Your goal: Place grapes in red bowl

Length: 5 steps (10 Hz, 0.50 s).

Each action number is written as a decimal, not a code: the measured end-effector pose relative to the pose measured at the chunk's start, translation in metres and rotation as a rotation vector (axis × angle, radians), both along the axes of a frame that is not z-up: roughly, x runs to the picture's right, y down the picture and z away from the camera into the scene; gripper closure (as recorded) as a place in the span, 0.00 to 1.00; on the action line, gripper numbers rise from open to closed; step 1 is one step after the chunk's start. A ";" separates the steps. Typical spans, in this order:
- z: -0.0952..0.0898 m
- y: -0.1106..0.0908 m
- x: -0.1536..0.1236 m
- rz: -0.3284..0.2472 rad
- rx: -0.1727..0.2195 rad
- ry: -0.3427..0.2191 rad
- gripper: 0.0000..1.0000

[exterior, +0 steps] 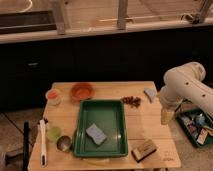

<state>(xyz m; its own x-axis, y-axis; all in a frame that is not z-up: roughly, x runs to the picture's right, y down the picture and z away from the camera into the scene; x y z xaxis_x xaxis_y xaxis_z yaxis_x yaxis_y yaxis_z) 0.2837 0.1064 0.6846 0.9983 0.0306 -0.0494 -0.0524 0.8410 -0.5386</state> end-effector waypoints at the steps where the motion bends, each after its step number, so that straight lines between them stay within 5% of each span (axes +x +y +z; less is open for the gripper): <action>1: 0.000 0.000 0.000 0.000 0.000 0.000 0.20; 5: 0.006 0.000 -0.003 -0.023 0.005 -0.001 0.20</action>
<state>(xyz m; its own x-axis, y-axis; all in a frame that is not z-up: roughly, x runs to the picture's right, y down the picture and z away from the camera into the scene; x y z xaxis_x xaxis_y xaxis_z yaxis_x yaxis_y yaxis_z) 0.2807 0.1061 0.6903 0.9988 0.0083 -0.0484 -0.0329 0.8444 -0.5347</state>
